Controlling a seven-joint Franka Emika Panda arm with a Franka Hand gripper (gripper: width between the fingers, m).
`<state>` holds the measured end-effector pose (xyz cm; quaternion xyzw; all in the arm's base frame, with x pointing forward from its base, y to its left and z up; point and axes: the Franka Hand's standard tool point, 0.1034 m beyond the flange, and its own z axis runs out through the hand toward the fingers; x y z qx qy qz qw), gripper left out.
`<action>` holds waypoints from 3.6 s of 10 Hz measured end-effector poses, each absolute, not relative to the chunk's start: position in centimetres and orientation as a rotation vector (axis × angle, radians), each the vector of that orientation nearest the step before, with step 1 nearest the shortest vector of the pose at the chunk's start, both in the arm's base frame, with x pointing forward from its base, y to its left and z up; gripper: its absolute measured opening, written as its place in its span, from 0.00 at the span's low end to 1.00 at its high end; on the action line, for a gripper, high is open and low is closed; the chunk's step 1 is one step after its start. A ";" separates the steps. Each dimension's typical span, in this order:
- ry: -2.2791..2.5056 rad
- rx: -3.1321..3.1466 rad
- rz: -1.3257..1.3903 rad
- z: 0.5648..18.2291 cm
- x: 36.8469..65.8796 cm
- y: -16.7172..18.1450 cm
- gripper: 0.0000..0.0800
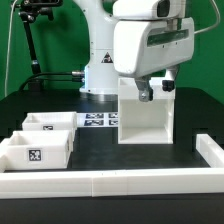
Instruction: Assemble drawer
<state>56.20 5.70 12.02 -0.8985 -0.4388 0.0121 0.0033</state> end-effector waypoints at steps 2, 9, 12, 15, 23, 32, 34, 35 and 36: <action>-1.376 -2.817 0.038 12.0 56.2 5.7 0.81; -0.738 -3.062 0.071 14.2 51.1 8.6 0.81; -0.735 -3.062 0.073 14.1 51.1 8.4 0.81; -0.287 -3.155 0.073 13.6 46.4 9.3 0.81; 0.028 -3.068 0.146 12.2 43.9 10.1 0.81; 0.035 -3.065 0.154 10.1 42.8 10.6 0.53; 0.035 -3.065 0.155 10.1 42.8 10.6 0.32; 0.035 -3.065 0.155 10.1 42.8 10.6 0.15; 0.035 -3.065 0.153 10.1 42.8 10.6 0.05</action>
Offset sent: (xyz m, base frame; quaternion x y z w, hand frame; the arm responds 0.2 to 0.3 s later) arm -0.0409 -0.0086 0.0207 0.0152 -0.0046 0.1374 0.9904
